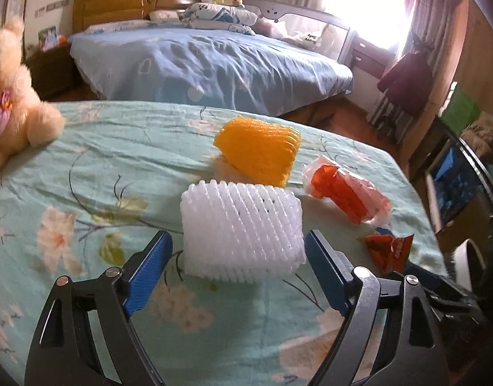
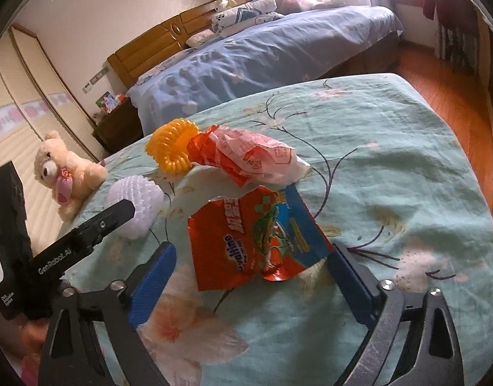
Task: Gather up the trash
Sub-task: 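Grasp the white foam net with the left tool while the right tool grasps the orange snack packet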
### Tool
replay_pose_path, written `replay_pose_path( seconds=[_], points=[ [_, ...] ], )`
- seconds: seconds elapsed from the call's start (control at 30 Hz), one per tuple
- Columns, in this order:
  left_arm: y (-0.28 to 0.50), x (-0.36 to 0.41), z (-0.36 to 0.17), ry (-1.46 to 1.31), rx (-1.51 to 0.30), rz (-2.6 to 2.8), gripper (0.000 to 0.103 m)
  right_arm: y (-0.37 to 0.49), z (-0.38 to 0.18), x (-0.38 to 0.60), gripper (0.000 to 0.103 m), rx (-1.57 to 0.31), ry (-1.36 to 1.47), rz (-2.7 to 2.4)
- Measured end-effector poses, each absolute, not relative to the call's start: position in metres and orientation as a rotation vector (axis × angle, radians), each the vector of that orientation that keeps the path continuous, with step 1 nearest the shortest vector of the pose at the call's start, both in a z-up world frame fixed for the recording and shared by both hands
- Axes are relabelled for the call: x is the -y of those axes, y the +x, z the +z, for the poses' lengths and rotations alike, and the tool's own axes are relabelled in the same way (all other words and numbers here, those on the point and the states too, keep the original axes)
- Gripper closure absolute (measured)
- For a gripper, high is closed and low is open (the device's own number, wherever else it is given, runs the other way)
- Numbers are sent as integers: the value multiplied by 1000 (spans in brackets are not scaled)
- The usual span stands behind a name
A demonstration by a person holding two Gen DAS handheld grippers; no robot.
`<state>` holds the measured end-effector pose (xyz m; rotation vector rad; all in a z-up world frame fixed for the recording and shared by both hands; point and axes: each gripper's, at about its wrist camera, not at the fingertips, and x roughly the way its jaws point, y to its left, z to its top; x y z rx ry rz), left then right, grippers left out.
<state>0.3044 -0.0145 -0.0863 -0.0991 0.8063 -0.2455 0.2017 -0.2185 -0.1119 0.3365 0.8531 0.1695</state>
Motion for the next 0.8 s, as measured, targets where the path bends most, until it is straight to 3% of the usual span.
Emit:
replay_pose_path(
  seconds=[0.07, 0.1, 0.17, 0.23, 0.27, 0.43, 0.67, 0.77, 0.8],
  points=[
    [308, 17, -89, -101, -820, -272, 49, 201, -112, 218, 23, -850, 326, 157],
    [309, 17, -90, -98, -824, -276, 54, 200, -112, 219, 29, -845, 328, 155],
    [307, 19, -89, -71, -815, -272, 71, 198, -111, 220, 48, -839, 327, 148],
    [303, 19, -87, -65, -809, -277, 78, 197, -113, 222, 91, -845, 333, 147],
    [301, 19, -85, -64, -806, -277, 79, 196, -115, 223, 97, -855, 344, 151],
    [282, 17, -81, -75, -796, -292, 82, 184, -111, 225, 103, -826, 356, 165],
    [248, 17, -77, -117, -795, -325, 82, 166, -104, 224, 100, -818, 343, 187],
    [239, 14, -76, -135, -795, -326, 82, 171, -103, 224, 76, -830, 376, 198],
    [236, 13, -76, -141, -796, -326, 82, 174, -102, 224, 51, -827, 381, 195]
  ],
)
